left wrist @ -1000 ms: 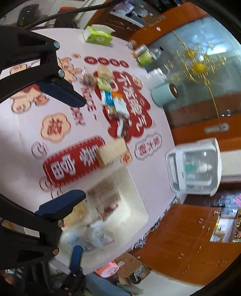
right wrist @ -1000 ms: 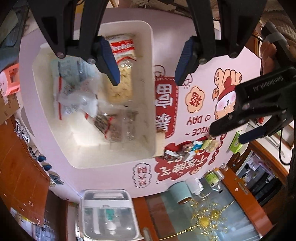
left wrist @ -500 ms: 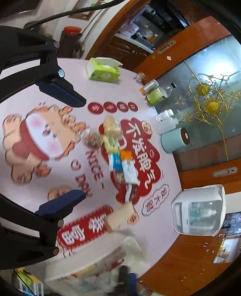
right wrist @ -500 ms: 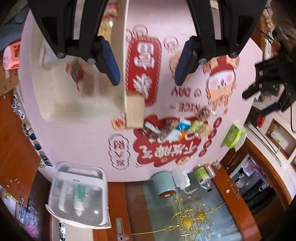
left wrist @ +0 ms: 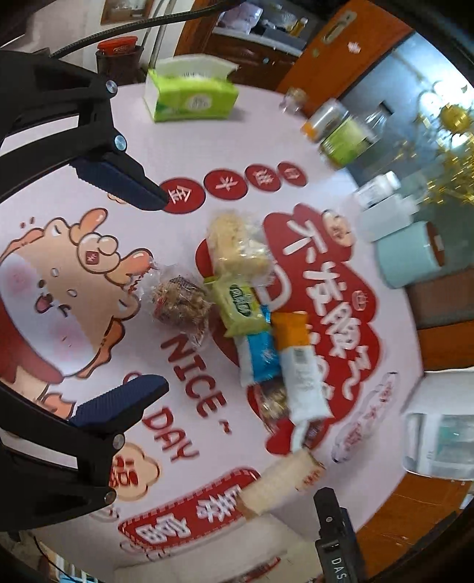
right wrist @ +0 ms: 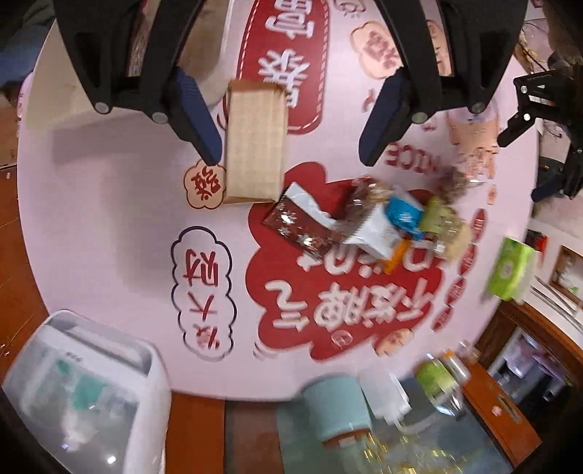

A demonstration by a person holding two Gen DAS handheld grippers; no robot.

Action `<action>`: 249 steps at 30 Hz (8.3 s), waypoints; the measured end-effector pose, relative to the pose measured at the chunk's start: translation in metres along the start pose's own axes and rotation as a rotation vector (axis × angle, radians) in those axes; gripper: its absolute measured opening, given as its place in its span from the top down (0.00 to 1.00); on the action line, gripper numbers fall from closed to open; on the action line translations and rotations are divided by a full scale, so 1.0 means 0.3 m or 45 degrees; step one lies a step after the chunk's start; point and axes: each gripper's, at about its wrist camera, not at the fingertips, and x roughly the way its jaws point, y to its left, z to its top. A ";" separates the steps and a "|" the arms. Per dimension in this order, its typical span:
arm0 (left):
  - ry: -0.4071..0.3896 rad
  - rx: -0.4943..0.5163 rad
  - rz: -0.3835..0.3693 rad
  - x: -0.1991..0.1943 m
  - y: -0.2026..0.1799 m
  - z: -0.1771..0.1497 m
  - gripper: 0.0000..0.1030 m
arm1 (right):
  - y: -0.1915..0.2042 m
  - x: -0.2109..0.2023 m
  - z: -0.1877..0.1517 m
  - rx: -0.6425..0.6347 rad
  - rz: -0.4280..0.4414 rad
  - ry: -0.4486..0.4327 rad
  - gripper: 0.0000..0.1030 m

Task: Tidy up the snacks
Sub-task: 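Return both grippers to the pile, right gripper grasping the tan bread bag, then grasp the clear nut bag with left gripper while right lifts the bread bag, then carry both bags over the white tray and release them, then move both grippers back toward the remaining snacks, then grasp the clear crisp bag with left while right grasps the orange-white bar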

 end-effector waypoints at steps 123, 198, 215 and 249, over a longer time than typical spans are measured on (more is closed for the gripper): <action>-0.347 0.022 -0.161 -0.603 -1.219 0.246 0.10 | -0.624 -0.634 -0.670 0.262 -0.057 -0.415 0.38; -0.431 -0.435 0.146 -0.673 0.202 -0.117 0.10 | 0.257 -0.617 -0.308 0.002 -0.049 -0.392 0.36; -0.010 -0.266 -0.047 -0.012 0.309 0.218 0.10 | 0.450 -0.085 0.129 -0.435 -0.190 -0.085 0.36; 0.248 -0.469 -0.178 0.454 0.348 0.185 0.35 | 0.445 0.286 0.184 -0.452 0.005 0.077 0.65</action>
